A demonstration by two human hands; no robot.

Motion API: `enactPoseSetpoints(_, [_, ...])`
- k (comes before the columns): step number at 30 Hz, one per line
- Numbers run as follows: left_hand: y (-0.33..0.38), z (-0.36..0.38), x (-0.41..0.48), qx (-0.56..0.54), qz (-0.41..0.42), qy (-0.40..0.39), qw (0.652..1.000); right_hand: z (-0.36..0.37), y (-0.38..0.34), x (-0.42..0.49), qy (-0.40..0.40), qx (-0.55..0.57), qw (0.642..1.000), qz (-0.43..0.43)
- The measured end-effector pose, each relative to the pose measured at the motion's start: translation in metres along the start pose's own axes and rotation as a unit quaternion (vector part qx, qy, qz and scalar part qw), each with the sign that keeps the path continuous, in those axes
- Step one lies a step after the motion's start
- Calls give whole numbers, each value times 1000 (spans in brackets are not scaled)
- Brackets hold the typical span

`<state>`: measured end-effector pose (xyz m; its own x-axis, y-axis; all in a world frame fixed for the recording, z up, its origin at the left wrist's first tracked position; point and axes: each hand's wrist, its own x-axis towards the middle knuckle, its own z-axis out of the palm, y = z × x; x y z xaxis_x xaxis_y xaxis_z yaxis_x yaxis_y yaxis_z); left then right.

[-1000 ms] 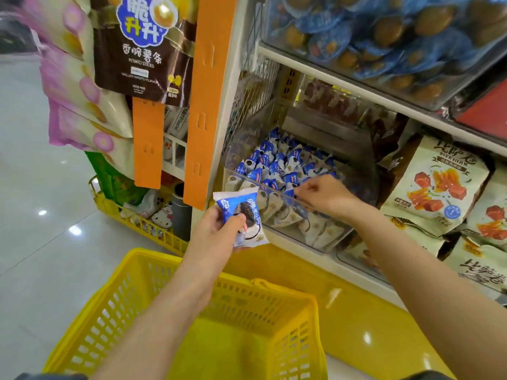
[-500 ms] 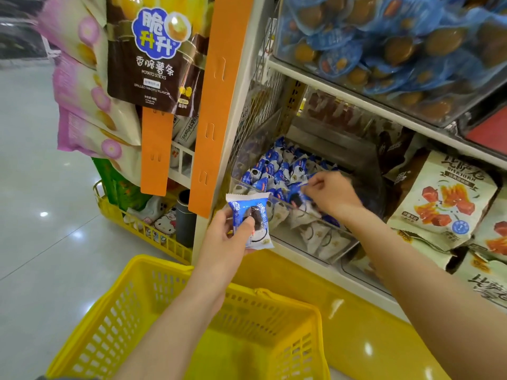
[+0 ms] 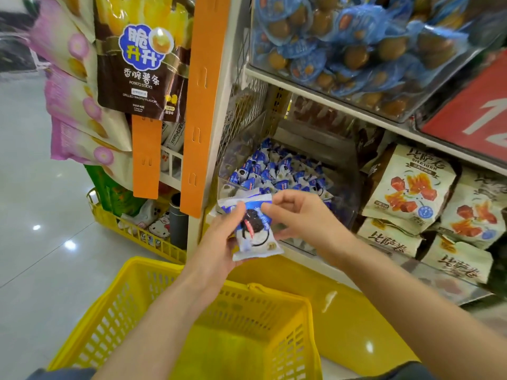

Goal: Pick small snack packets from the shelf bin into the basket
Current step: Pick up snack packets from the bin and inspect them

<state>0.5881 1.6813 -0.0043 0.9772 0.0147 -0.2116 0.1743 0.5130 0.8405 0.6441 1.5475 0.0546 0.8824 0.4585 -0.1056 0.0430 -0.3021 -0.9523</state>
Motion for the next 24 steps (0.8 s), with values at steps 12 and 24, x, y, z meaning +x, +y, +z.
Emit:
enactPoseSetpoints(12, [3, -3, -7, 126, 5, -81, 989, -11, -5, 5, -55, -37, 992, 106])
enactPoseSetpoints(24, [7, -13, 3, 110, 10, 75, 991, -67, 1, 59, 274, -166, 947, -19])
